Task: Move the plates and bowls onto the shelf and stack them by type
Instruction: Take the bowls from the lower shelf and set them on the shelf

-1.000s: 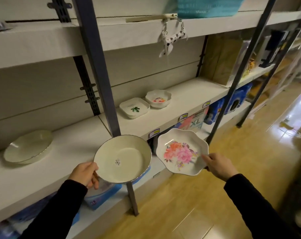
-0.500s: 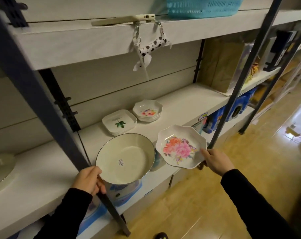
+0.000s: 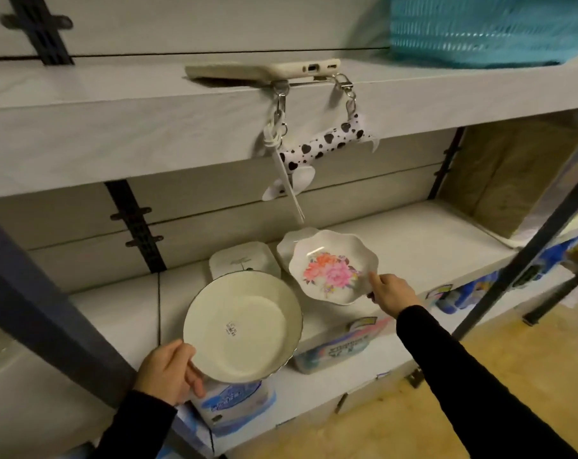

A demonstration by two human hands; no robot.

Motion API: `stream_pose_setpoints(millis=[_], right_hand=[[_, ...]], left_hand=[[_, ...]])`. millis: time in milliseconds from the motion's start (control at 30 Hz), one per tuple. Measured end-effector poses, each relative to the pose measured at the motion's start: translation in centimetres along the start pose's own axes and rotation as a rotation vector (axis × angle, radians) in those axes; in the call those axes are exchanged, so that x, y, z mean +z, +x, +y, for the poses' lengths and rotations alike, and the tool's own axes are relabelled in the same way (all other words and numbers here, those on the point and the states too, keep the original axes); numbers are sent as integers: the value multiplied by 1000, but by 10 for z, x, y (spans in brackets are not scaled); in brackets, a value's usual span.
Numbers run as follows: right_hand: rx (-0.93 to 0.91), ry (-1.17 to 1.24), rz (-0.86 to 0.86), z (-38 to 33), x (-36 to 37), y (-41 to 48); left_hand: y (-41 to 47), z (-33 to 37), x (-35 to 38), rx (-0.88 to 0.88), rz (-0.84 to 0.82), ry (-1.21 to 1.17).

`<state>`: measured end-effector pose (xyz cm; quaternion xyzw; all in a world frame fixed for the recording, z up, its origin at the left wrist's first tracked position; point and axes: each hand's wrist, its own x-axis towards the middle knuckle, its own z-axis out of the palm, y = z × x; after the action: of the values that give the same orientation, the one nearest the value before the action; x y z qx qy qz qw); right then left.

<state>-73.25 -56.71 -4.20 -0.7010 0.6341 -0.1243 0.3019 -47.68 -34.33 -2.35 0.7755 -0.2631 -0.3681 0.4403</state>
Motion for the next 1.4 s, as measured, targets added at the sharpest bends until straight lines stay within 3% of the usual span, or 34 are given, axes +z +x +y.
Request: stream_pose_setpoints(millis=[267,567,833,1167,1400], right_hand=[[-9,-77,-117,-23,25,96],[-15,-212,-176,-35,37,123],[-37,-274,-198,-26,25,110],[-130,-202,-265,41,-40,110],[-303,-474,-362,92,-110,143]], left_hand=[[3,9,11,-137,236,-29],[4,17,28,-142,385,-35],[11,27,45,-65,347,-36],[43,58,117,-20,209,-58],[68,91,210,-38,193,-116]])
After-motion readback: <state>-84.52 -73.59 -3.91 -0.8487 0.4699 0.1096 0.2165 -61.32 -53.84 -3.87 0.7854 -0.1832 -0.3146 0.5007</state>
